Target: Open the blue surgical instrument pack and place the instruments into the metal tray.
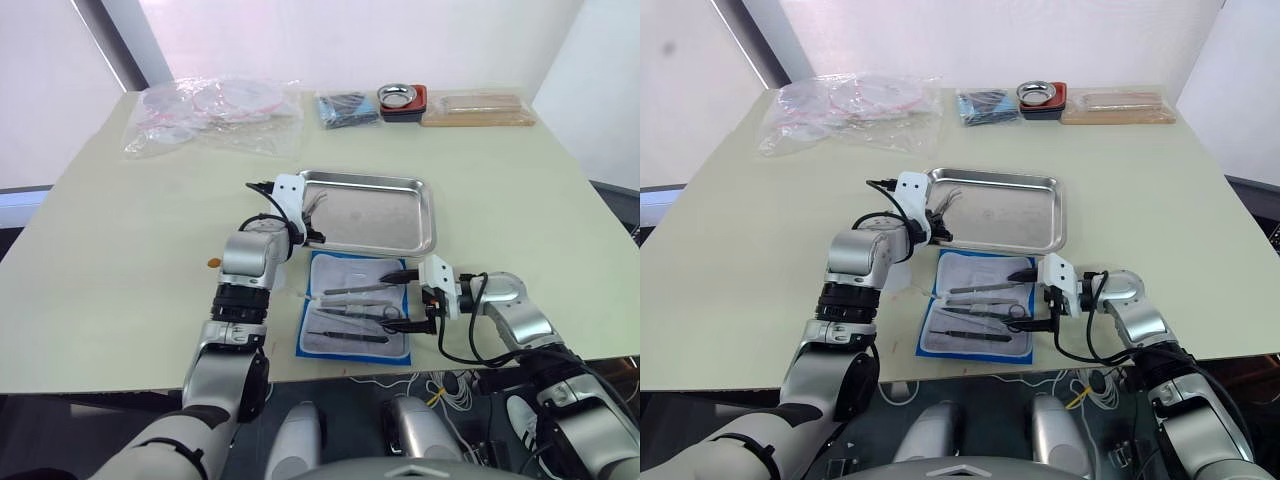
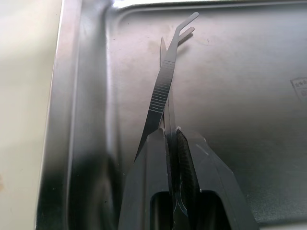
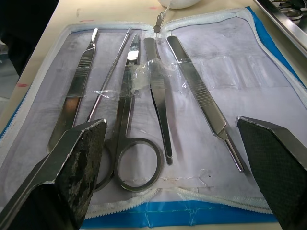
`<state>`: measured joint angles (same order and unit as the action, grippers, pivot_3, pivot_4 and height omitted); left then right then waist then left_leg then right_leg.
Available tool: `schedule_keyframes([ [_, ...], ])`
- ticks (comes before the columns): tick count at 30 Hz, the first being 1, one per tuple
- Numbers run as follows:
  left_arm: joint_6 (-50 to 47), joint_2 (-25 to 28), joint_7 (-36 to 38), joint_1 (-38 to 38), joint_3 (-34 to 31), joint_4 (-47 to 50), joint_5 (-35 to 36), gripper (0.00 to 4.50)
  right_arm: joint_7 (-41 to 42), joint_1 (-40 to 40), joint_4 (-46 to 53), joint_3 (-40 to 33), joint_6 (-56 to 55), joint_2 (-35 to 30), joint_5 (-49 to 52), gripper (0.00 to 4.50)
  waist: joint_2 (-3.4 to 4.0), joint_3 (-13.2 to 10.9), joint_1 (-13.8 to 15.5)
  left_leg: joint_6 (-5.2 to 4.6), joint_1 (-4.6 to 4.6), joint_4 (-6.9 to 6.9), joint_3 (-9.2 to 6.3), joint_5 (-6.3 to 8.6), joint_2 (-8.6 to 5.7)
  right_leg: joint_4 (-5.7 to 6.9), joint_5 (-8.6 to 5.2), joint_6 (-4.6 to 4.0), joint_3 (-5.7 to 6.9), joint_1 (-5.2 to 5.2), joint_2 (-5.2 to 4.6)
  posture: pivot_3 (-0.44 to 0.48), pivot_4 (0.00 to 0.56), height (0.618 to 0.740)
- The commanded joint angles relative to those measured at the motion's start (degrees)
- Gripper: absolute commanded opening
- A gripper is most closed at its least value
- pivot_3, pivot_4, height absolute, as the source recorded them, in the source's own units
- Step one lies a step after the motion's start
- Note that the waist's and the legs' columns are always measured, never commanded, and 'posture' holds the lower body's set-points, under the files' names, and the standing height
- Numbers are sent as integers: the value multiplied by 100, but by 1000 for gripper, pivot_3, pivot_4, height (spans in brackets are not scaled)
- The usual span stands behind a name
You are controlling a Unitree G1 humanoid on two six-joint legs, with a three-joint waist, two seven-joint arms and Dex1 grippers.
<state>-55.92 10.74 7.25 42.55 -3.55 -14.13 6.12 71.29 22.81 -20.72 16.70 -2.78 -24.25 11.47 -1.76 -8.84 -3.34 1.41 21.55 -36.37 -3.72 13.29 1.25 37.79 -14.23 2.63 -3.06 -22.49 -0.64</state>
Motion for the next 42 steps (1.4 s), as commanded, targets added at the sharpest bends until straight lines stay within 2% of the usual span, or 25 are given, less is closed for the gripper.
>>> schedule_keyframes([
  [1, 123, 6, 12, 74, -42, 144, 31, 838, -124, -450, -660, 443, 314, -116, -618, 4500, 0, 0, 0, 0, 0, 0, 0, 0, 0, 0, 0, 0, 0, 0, 0, 0, 150, 740],
  [3, 141, 16, 1, 71, -24, 151, 9, 1354, -125, -454, -658, 442, 315, -115, -616, 4500, 0, 0, 0, 0, 0, 0, 0, 0, 0, 0, 0, 0, 0, 0, 0, 0, 150, 740],
  [8, 221, 45, 111, 55, 70, 173, 2, 3841, -137, -451, -666, 436, 316, -104, -612, 4500, 0, 0, 0, 0, 0, 0, 0, 0, 0, 0, 0, 0, 0, 0, 0, 0, 150, 740],
  [10, 234, 41, 134, 58, 90, 160, 2, 4465, -141, -441, -673, 436, 319, -98, -612, 4500, 0, 0, -3, 0, 0, 0, 1, 0, 0, 0, 0, 0, 0, 0, 0, 0, 150, 740],
  [22, 381, 62, 247, 112, 109, 295, 64, 4465, -166, -412, -707, 418, 316, -88, -605, 4500, 0, 0, -7, 0, 0, 0, -1, 0, 0, 0, 0, 0, 0, 0, 0, 0, 150, 740],
  [28, 781, 155, 528, -67, 66, 854, 203, 4465, -171, -435, -687, 410, 308, -83, -591, 4500, 0, 0, -8, 1, 0, 0, -1, 0, 0, 0, 0, 0, 0, 0, 0, 0, 150, 740],
  [35, 1277, 553, 1574, -416, 161, 1620, 639, 4465, -158, -418, -741, 389, 285, -78, -574, 4500, 1, -1, -9, 1, 0, 0, 0, 0, 0, 0, -1, -1, 0, 0, -1, 0, 150, 740],
  [42, 2153, 1632, 3071, -959, 93, 1858, 979, 4465, -120, -442, -781, 362, 241, -136, -566, 4500, 4, -2, -14, 1, -1, 1, 1, 0, 2, -1, -14, -24, 0, -2, -1, 0, 150, 740],
])
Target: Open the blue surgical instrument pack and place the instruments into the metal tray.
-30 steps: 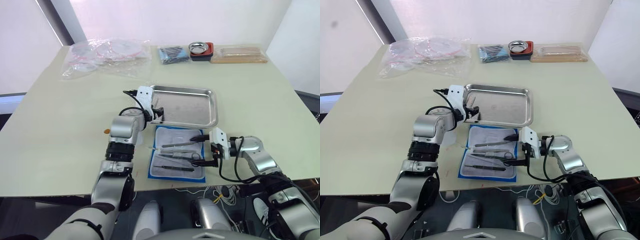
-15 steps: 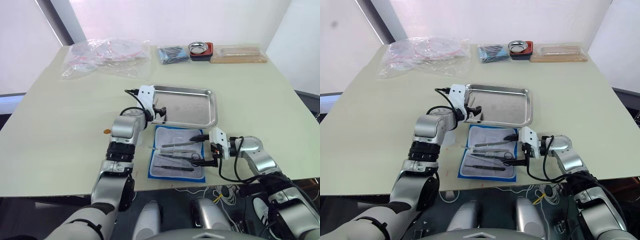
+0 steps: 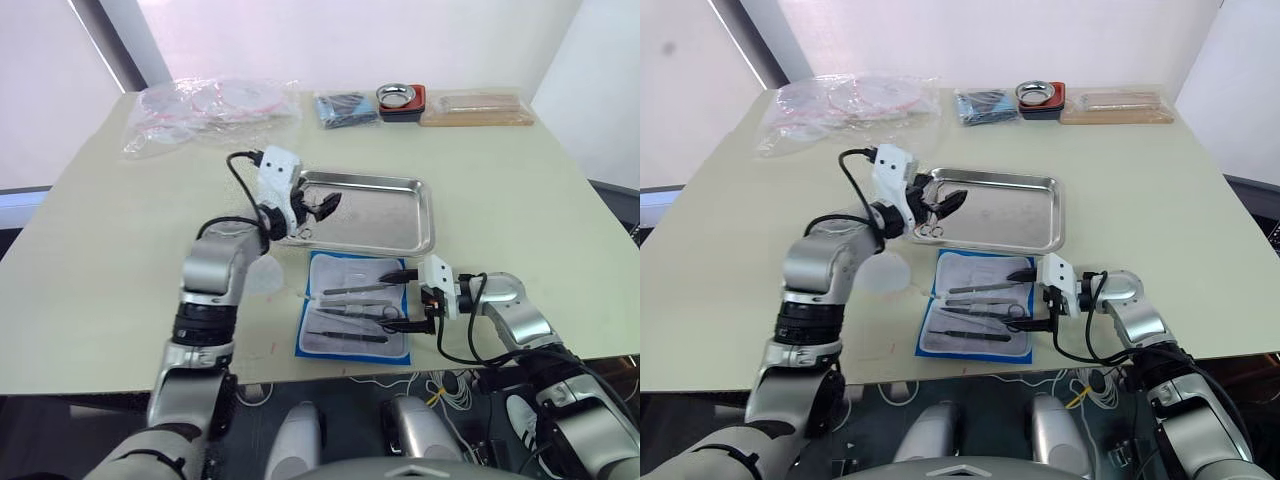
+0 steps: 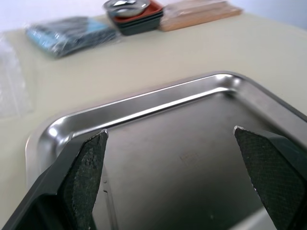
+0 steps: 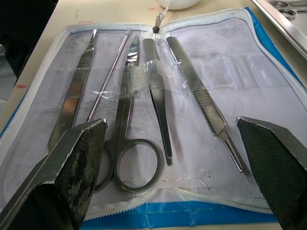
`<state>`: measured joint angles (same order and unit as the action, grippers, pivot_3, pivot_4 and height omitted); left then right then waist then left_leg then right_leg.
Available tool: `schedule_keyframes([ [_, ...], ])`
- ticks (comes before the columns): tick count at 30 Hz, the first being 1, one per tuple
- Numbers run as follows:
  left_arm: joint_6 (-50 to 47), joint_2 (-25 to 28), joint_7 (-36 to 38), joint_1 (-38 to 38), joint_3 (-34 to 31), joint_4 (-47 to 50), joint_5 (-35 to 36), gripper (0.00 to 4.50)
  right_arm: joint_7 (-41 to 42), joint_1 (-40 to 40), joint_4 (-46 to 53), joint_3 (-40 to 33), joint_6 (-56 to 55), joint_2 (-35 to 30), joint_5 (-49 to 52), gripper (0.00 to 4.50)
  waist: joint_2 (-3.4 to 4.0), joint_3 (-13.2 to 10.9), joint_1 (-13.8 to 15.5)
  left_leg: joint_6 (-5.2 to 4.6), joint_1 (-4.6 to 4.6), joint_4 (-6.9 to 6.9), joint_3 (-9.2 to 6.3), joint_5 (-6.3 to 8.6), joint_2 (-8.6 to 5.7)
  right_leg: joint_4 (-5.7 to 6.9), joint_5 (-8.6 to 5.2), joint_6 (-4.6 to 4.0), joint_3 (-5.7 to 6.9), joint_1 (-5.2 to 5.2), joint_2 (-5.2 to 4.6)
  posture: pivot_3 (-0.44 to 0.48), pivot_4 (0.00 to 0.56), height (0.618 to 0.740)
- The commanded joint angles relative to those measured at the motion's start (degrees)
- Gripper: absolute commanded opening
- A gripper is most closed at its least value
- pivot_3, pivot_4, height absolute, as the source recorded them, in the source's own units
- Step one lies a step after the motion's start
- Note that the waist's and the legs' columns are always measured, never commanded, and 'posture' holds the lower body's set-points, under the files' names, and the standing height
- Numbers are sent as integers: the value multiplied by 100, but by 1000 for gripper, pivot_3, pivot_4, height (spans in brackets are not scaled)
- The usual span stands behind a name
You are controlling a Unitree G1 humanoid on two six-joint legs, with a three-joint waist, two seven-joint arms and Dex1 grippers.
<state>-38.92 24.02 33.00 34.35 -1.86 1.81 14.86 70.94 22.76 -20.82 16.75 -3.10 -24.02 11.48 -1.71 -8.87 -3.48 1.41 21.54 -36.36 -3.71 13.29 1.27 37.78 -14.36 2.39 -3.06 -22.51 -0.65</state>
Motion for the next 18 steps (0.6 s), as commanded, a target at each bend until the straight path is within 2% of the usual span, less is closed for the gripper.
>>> schedule_keyframes([
  [1, 604, 475, 719, -277, -77, 300, 143, 4465, -85, -437, -777, 351, 269, -166, -564, 4500, 0, 0, -1, 0, 0, 0, 1, 0, 0, -1, 0, 0, -1, 0, -1, 0, 150, 740],
  [10, 1219, 1346, 1995, -1336, -418, 820, 782, 4465, -134, -488, -715, 303, 298, -159, -529, 4500, 0, 0, 26, -1, 2, 1, 5, 1, 4, -6, -2, -3, 3, -2, -15, 0, 150, 740],
  [14, 1429, 1904, 2993, -2041, -612, 1254, 1234, 4465, -102, -557, -683, 275, 288, -195, -499, 4500, 6, -3, 26, -1, 2, 5, 10, 1, 5, -8, -3, -5, 5, -6, -26, 0, 150, 740],
  [18, 1678, 2213, 3578, -2388, -754, 1417, 1472, 4465, -60, -553, -730, 248, 248, -213, -493, 4500, -1, -3, 89, -1, 5, 10, 10, 2, 16, -19, -3, -6, 9, -14, -41, 0, 150, 740],
])
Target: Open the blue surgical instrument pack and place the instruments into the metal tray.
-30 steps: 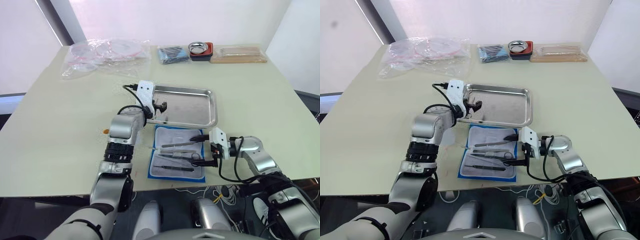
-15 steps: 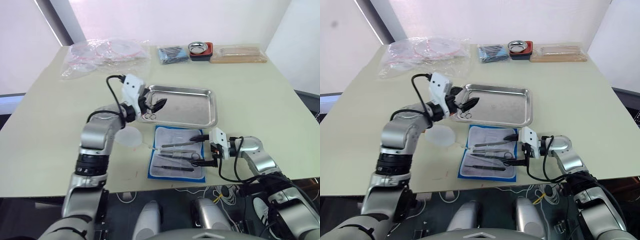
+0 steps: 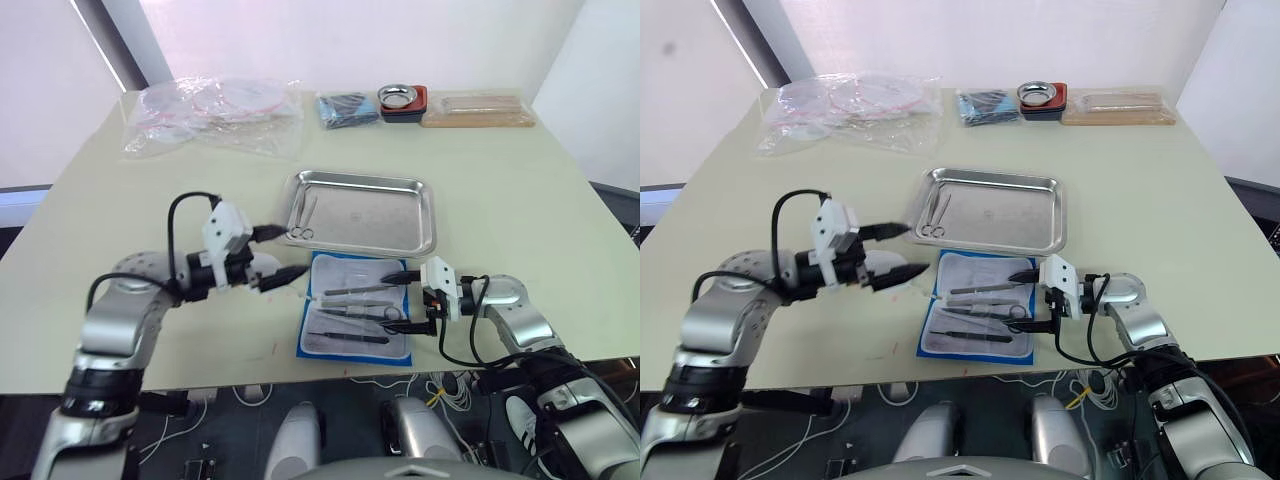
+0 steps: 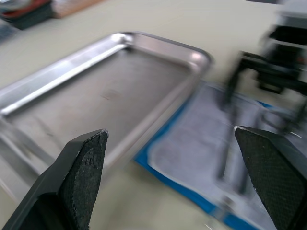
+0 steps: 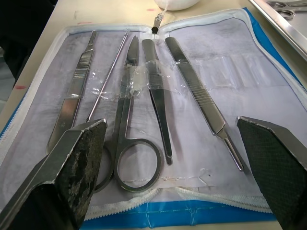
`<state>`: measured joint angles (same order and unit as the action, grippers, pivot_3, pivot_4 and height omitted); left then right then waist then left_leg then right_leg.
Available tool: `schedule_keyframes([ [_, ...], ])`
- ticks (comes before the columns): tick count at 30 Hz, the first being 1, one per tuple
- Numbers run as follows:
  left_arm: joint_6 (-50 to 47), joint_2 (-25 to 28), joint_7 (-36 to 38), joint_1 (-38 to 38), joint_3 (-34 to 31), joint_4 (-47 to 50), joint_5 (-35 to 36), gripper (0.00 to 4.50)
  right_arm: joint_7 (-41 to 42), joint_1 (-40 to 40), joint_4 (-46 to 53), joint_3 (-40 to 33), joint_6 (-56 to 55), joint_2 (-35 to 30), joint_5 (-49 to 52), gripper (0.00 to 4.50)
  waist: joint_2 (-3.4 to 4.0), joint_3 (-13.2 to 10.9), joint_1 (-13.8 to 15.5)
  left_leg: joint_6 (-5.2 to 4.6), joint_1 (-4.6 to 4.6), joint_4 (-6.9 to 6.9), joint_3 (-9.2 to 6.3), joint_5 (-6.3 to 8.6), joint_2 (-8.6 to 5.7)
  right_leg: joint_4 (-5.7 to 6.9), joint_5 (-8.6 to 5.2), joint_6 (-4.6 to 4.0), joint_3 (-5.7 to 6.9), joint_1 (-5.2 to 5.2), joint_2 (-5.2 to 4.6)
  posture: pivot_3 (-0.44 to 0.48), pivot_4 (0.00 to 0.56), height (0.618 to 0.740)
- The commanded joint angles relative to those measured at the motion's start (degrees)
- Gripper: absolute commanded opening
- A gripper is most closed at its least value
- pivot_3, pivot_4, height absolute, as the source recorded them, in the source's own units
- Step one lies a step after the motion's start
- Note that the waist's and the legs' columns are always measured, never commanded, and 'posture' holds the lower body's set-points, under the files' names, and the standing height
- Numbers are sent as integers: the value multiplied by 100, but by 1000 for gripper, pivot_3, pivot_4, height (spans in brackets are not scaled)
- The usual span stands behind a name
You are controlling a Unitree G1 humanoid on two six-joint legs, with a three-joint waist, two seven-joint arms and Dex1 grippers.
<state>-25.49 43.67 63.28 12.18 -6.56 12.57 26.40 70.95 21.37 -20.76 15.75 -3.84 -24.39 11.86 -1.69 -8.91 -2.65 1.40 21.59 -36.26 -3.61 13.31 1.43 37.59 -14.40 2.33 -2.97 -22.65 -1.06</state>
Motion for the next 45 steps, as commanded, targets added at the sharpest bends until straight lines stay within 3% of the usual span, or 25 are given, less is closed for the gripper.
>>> schedule_keyframes([
  [1, 426, 307, 681, -221, -318, 336, 346, 4465, -52, -401, -758, 338, 317, -178, -530, 4500, -2, 0, 29, 0, 0, 0, 0, 0, 1, -1, 0, 0, 0, 0, -1, 0, 150, 740],
  [9, 775, 1128, 2186, -620, -681, 165, 849, 4465, 31, -306, -886, 315, 267, -202, -565, 4500, -1, -1, 32, 2, 9, 6, 1, 4, 19, -32, -1, -1, 54, -14, -90, 0, 150, 740],
  [16, 696, 1553, 2786, -608, -928, 218, 1246, 4465, 58, -299, -899, 333, 259, -185, -571, 4500, 1, -2, 34, 2, 14, 13, 3, 6, 37, -58, -1, -1, 70, -14, -93, 0, 150, 740],
  [23, 890, 1964, 2922, -628, -837, 141, 1392, 4465, 65, -281, -929, 341, 241, -158, -576, 4500, 0, -4, 36, 1, 13, 21, 7, 5, 42, -66, 0, -1, 72, -16, -93, 0, 150, 740],
  [29, 1188, 1753, 2581, -424, -453, 93, 923, 4465, 49, -285, -933, 350, 235, -126, -581, 4500, 2, -4, 38, 1, 11, 27, 11, 5, 44, -68, 0, -1, 71, -17, -94, 0, 150, 740],
  [39, 1367, 513, 1352, 561, 1002, -270, -468, 4465, -10, -192, -1072, 359, 161, -54, -613, 4500, -3, -1, 43, -3, 5, 26, 43, 3, 55, -69, 0, -1, 71, -14, -74, 0, 150, 740],
  [45, 1426, -108, 975, 987, 1422, -715, -829, 4465, -25, -147, -1120, 355, 146, -27, -612, 4500, -4, 1, 44, -5, 4, 21, 67, 2, 67, -68, 4, -4, 65, -12, 1, 0, 150, 740],
])
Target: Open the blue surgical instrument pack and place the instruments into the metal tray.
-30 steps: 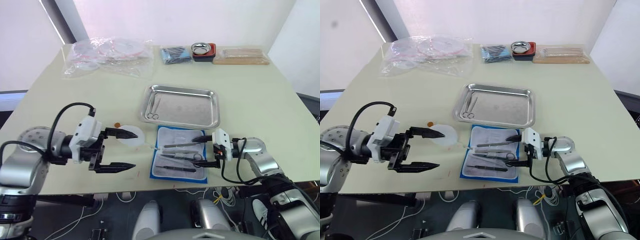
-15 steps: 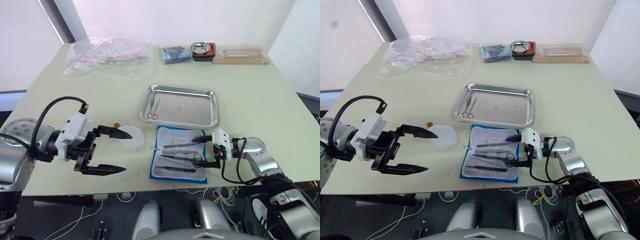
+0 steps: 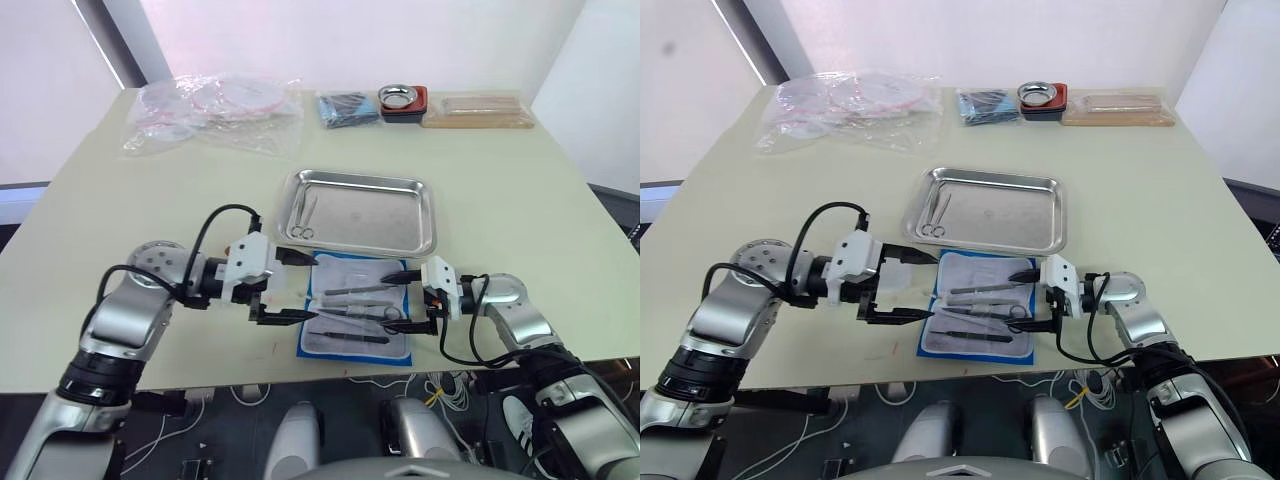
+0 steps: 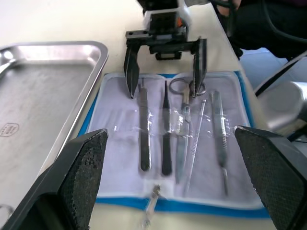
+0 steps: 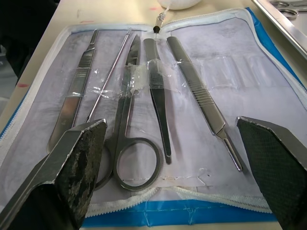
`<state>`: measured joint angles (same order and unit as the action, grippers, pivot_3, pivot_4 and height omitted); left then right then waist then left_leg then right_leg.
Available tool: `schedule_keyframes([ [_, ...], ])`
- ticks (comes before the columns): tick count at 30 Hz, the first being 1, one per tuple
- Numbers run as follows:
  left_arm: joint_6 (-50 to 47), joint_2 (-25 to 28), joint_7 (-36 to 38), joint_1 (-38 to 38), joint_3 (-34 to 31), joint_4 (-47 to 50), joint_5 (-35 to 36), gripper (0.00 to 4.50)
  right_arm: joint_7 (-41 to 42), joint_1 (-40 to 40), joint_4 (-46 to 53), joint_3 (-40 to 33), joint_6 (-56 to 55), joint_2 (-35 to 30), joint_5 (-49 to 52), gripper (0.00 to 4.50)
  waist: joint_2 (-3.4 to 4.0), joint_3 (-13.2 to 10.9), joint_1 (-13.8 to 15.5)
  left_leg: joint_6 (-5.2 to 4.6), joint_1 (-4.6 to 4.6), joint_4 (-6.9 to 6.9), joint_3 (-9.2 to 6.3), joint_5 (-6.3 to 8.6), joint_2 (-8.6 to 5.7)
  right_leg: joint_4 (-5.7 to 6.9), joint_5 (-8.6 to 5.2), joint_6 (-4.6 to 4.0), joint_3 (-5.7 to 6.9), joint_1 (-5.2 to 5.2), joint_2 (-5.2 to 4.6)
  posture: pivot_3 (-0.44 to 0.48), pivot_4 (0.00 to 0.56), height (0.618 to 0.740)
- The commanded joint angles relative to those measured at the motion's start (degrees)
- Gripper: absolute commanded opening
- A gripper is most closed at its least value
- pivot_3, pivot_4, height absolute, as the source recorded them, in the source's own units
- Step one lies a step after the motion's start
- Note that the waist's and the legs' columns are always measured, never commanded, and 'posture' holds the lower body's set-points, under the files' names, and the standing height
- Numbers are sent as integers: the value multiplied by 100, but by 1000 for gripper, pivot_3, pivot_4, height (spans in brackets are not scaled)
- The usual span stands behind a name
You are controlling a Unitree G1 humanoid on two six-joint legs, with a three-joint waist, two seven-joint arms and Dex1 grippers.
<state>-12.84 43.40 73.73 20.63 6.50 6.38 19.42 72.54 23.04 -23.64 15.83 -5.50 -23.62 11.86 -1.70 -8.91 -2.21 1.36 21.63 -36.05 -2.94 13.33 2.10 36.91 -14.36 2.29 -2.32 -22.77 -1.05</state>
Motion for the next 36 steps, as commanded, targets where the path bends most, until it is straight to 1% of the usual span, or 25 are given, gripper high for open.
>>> schedule_keyframes([
  [1, 259, -107, -44, 192, 183, -225, -238, 4465, -182, -318, -823, 349, 313, -105, -610, 4500, -1, 0, -9, 0, 1, -4, 1, 0, 0, 0, 0, 0, 0, 0, 7, 0, 150, 740],
  [6, 583, -280, -36, 480, 365, -839, -531, 4465, -180, -315, -821, 358, 310, -98, -620, 4500, 1, 0, -10, 0, -2, -4, 5, 0, 2, 0, 9, -14, -4, -1, 12, 0, 150, 740],
  [9, 818, -350, 52, 566, 428, -1137, -644, 3852, -191, -313, -821, 357, 305, -91, -622, 4500, 1, 0, -9, 0, -1, -4, 6, 0, 3, 0, 9, -14, -4, -1, 12, 0, 150, 740],
  [10, 940, -373, 61, 568, 466, -1263, -725, 3496, -199, -319, -813, 354, 306, -89, -620, 4500, -1, 2, -12, 0, -1, -4, 9, 0, 2, 0, 9, -14, -5, -1, 11, 0, 150, 740],
  [12, 1207, -438, 44, 592, 527, -1508, -861, 2467, -214, -330, -787, 353, 317, -84, -617, 4500, 0, 2, -14, 0, -2, -4, 12, 0, 2, 0, 10, -15, -9, -1, 11, 0, 150, 740],
  [14, 1386, -512, 71, 669, 597, -1768, -959, 2467, -225, -342, -776, 352, 317, -82, -618, 4500, -1, 3, -9, 0, -2, -4, 11, 0, 3, 0, 10, -15, -7, -1, 11, 0, 150, 740],
  [16, 1561, -571, 108, 741, 645, -1975, -1063, 2467, -229, -358, -767, 353, 314, -86, -618, 4500, -2, 3, -5, 0, -1, -5, 9, 0, 2, 0, 26, -39, -5, -1, 12, 0, 150, 740],
  [21, 1882, -780, 189, 917, 776, -2462, -1235, 2467, -237, -376, -750, 360, 313, -95, -623, 4500, -4, 8, -5, 0, -2, -6, 8, 0, 2, 0, 27, -41, -3, 0, 13, 0, 150, 740],
  [26, 2014, -935, 222, 1046, 858, -2784, -1358, 2467, -245, -384, -736, 350, 314, -103, -619, 4500, -11, 16, -8, 0, -2, -6, 9, 0, 2, 0, 28, -40, -4, 0, 15, 0, 150, 740],
  [32, 2010, -919, 511, 1082, 1028, -2993, -1482, 2467, -257, -396, -713, 342, 333, -120, -616, 4500, -3, 29, -9, 0, -3, -6, 9, 0, 2, 1, 28, -40, -5, 1, 17, 0, 150, 740],
  [34, 1906, -923, 553, 1062, 1011, -2971, -1422, 1931, -258, -407, -686, 336, 357, -129, -608, 4500, -3, 32, -8, -1, -4, -6, 9, 0, 1, 1, 28, -40, -5, 2, 18, 0, 150, 740],
  [35, 1846, -927, 571, 1047, 1002, -2950, -1390, 1794, -257, -414, -674, 331, 367, -137, -603, 4500, -2, 33, -8, -1, -4, -6, 9, 0, 1, 1, 28, -40, -6, 2, 18, 0, 150, 740],
  [36, 1826, -920, 584, 1033, 995, -2931, -1380, 1346, -255, -418, -665, 331, 374, -145, -603, 4500, -1, 33, -8, -1, -4, -6, 9, 0, 1, 1, 28, -40, -6, 2, 18, 0, 150, 740],
])
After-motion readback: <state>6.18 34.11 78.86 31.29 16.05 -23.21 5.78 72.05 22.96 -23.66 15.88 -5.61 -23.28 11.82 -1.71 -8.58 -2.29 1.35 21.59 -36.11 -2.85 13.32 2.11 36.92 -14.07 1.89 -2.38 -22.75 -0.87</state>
